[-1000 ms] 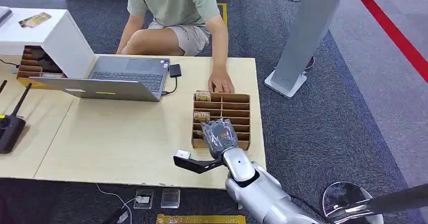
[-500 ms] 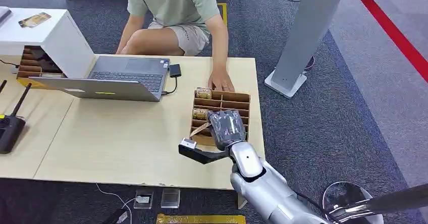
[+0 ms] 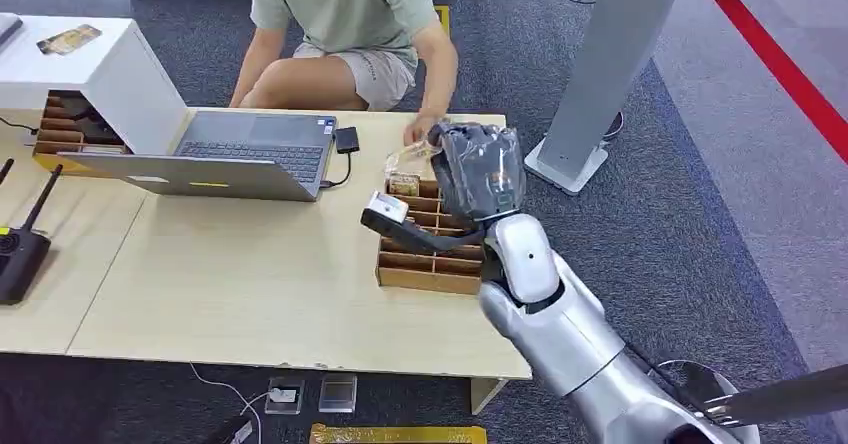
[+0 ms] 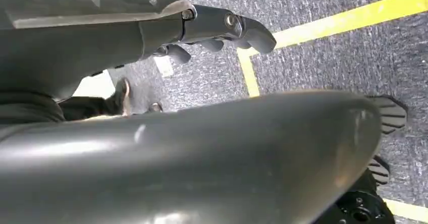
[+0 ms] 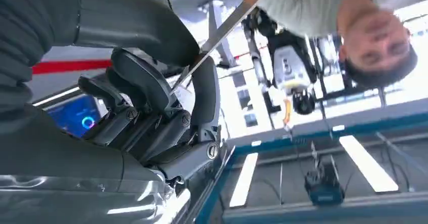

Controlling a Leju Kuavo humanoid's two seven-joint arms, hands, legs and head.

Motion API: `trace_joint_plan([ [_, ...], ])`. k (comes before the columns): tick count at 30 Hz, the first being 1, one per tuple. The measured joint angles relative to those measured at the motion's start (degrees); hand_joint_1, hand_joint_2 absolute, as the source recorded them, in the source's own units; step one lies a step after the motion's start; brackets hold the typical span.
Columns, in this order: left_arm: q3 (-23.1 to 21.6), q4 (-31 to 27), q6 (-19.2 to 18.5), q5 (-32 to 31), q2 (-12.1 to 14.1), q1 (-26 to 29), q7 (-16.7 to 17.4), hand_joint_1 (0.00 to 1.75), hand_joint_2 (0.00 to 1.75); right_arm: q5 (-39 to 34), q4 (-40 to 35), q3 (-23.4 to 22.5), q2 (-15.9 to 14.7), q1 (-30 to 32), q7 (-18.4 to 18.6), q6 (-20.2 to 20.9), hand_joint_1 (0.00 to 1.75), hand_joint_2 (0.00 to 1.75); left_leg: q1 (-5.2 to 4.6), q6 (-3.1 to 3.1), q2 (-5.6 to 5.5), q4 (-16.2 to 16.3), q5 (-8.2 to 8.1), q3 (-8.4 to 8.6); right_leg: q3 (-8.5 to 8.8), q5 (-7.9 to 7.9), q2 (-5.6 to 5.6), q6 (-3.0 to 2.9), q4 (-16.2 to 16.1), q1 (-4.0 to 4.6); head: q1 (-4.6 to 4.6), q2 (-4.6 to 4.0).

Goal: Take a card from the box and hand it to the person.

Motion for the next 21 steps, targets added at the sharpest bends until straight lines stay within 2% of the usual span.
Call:
trace_joint_plan([
  [5,0.0,0.0,-0.6,-1.6,0.0,0.0,0.0,0.0,0.0,1.8,0.7,-2.0,0.7,-4.7,1.5,-0.1,1.75,1.75,0.0,0.0,-0.01,0.0,0.0,-0.01,0.01,0.01,0.0,-0.01,0.0,0.0,0.0,0.02],
  [7,0.0,0.0,-1.1,-2.2,-0.1,-0.3,0.0,0.0,0.0,3.4,5.4,-2.9,2.6,-8.8,2.3,-0.4,1.75,1.75,0.0,0.01,-0.01,0.0,0.01,-0.02,-0.01,0.01,0.0,-0.01,0.0,0.0,-0.09,0.02],
  [9,0.0,0.0,-1.4,-2.2,-0.2,-0.3,-0.1,0.0,0.0,3.9,7.5,-3.2,3.2,-10.9,2.7,-0.5,1.75,1.75,0.0,0.01,-0.02,0.0,0.02,-0.02,-0.01,0.01,-0.03,-0.01,0.0,0.0,-0.02,0.0],
  [16,-0.2,0.0,-2.2,-2.2,-0.2,-0.4,-0.9,0.0,0.0,6.9,17.6,-3.9,5.3,-16.3,6.2,1.6,1.75,1.75,0.0,0.01,-0.02,0.0,0.02,-0.04,-0.01,0.01,-0.02,-0.01,0.0,0.0,0.0,0.0],
  [21,-0.4,0.0,-2.4,-2.2,-0.2,-0.3,-1.2,0.0,0.0,7.8,22.6,-3.9,5.9,-17.8,7.5,3.0,1.75,1.75,0.0,0.01,-0.02,0.0,0.02,-0.04,0.0,0.01,-0.02,-0.01,0.0,0.0,0.0,0.02],
])
